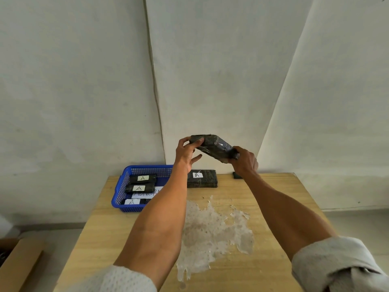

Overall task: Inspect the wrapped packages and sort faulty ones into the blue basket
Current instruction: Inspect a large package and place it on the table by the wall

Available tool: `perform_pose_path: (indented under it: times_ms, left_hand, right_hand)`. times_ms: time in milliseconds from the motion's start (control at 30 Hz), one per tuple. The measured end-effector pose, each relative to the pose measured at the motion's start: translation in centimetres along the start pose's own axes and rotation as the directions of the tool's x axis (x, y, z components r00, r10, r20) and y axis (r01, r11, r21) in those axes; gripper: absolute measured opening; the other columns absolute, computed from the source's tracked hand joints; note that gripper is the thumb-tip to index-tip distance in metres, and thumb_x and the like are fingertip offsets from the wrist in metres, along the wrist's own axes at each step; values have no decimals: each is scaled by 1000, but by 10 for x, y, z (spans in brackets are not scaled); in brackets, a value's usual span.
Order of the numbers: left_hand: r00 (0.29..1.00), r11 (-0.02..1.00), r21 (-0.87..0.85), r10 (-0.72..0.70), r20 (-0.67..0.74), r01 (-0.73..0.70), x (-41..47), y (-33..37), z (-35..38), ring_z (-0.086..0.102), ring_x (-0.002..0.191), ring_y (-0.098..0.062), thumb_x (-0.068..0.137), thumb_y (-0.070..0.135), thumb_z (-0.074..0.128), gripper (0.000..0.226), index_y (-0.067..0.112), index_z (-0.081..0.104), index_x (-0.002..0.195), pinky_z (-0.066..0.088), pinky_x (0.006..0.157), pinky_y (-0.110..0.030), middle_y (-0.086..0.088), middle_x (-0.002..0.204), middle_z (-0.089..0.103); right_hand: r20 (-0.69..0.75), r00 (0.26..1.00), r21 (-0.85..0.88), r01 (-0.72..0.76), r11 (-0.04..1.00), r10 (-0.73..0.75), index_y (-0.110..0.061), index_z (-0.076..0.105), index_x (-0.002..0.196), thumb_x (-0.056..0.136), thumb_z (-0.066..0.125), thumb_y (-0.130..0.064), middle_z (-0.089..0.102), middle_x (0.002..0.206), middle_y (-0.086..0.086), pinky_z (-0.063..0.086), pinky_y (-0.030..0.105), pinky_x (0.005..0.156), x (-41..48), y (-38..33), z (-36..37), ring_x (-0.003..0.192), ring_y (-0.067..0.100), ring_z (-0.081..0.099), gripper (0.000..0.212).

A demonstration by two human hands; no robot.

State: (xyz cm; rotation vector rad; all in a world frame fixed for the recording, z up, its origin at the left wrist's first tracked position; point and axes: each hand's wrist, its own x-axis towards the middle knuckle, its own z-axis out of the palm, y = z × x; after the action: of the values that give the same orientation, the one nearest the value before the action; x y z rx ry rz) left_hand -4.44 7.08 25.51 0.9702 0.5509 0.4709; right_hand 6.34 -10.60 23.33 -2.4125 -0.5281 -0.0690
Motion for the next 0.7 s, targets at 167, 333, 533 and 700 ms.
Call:
perform_pose_path:
  times_ms: [167, 333, 533, 700]
  left_hand:
    - [999, 998, -64, 15, 50, -12, -2, 7, 10, 59, 115, -34, 77, 6, 82, 62, 13, 47, 129, 59, 81, -39, -14, 111, 63]
    - [998, 998, -57, 36, 58, -33, 0, 11, 14, 61, 115, -34, 76, 3, 83, 60, 12, 49, 124, 60, 81, -36, -19, 120, 63]
    - [999, 993, -115, 23, 37, -19, 2, 13, 8, 64, 105, -35, 80, -1, 78, 46, 9, 52, 117, 61, 82, -39, -16, 101, 65]
    - [1000, 989, -146, -16, -18, 13, 4, 12, 2, 62, 107, -41, 86, 6, 73, 24, 9, 58, 105, 61, 78, -44, -15, 109, 63]
  right_hand:
    - [38, 998, -131, 53, 990, -49, -19, 70, 118, 87, 75, -39, 72, 104, 15, 41, 38, 80, 0, -2, 3, 107, 37, 55, 37]
    - [27, 1000, 21, 12, 1000, -12, -14, 72, 112, 83, 82, -29, 75, 103, 15, 39, 28, 67, -3, -1, 12, 92, 36, 67, 35]
    - [-5, 999, 57, 32, 998, -31, -13, 74, 110, 82, 84, -22, 76, 105, 14, 42, 26, 69, -2, -2, 12, 93, 35, 68, 32]
    - [-9, 999, 67, 48, 997, -47, -14, 74, 110, 81, 84, -19, 76, 105, 12, 45, 27, 69, -2, -4, 13, 91, 34, 69, 31]
